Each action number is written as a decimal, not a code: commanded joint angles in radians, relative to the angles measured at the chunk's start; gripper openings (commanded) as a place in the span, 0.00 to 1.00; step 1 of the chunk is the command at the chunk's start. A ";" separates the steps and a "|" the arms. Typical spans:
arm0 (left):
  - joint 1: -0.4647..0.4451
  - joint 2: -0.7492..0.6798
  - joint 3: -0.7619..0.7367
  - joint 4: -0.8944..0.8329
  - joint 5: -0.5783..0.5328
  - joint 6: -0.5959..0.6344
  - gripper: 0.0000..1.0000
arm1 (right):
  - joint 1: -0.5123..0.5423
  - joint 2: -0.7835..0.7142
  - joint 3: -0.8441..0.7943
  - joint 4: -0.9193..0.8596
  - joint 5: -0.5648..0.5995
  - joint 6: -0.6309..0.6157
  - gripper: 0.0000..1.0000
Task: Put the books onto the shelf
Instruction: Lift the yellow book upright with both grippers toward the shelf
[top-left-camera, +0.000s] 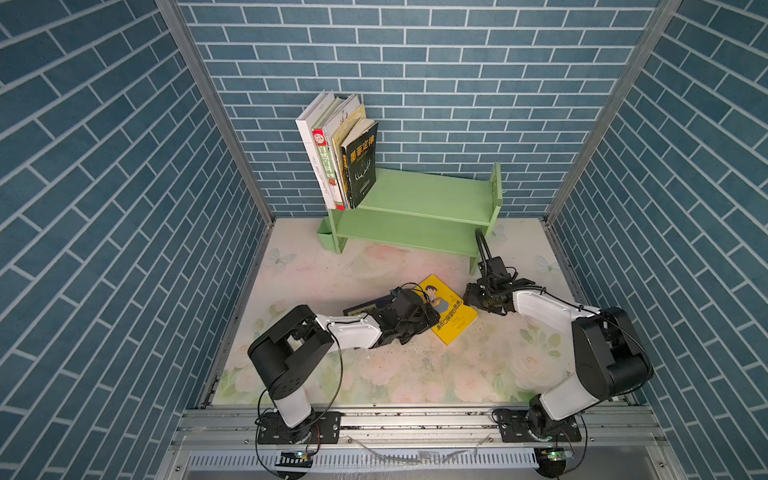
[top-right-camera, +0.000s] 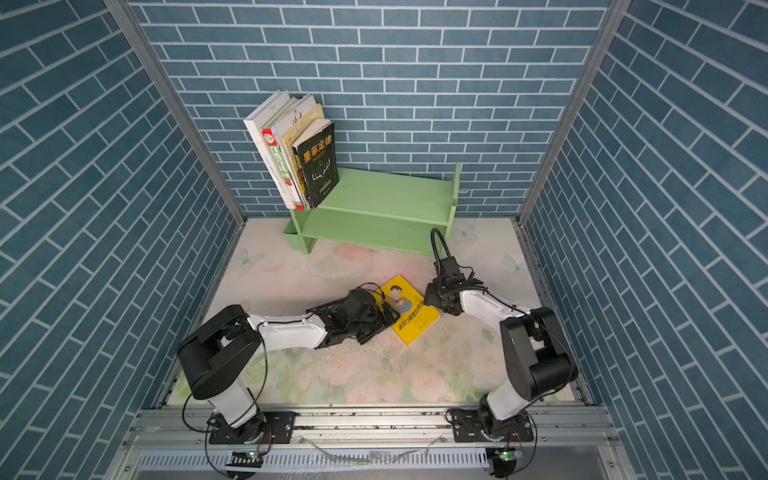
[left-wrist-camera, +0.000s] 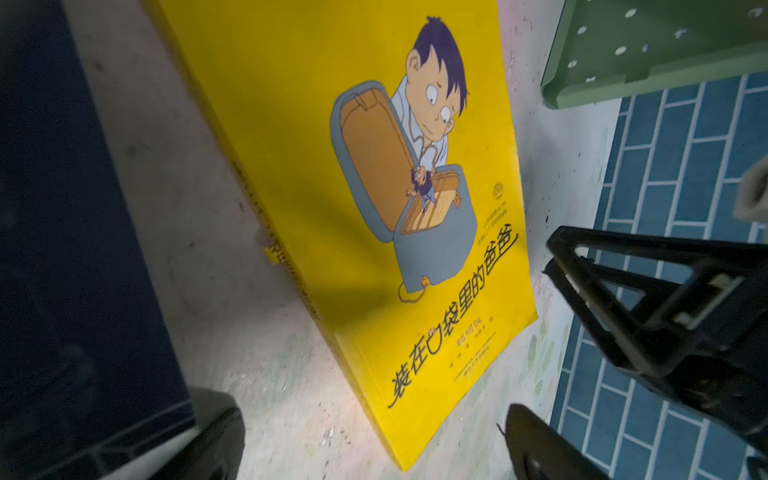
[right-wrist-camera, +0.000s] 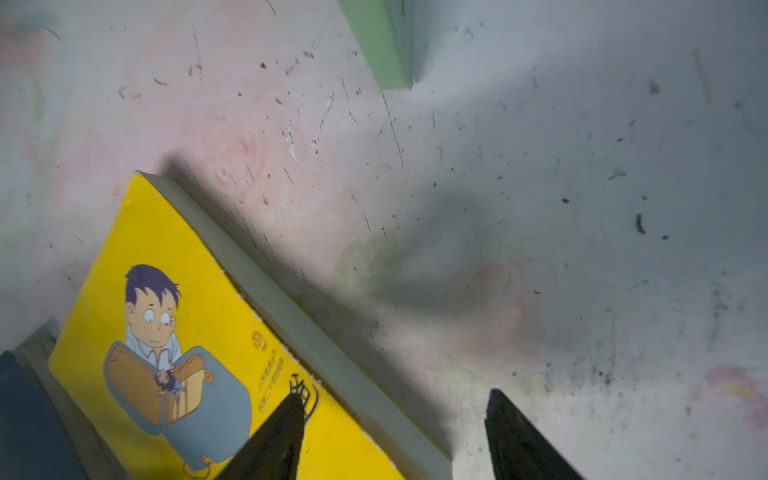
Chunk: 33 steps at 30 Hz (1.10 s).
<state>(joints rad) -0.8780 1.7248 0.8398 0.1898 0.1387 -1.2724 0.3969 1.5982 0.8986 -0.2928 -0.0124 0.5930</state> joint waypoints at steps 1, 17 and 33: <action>-0.007 0.054 0.017 -0.013 -0.044 -0.050 1.00 | -0.010 0.049 0.019 0.001 -0.030 -0.042 0.70; -0.005 0.180 0.015 0.176 -0.033 -0.104 0.99 | 0.016 0.174 -0.089 0.201 -0.340 0.040 0.52; 0.050 0.059 -0.242 0.830 -0.025 -0.088 0.87 | 0.168 0.277 -0.116 0.323 -0.397 0.157 0.42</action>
<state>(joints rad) -0.8391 1.8297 0.6083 0.8978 0.0956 -1.3781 0.5453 1.8023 0.8448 0.1997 -0.3531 0.6769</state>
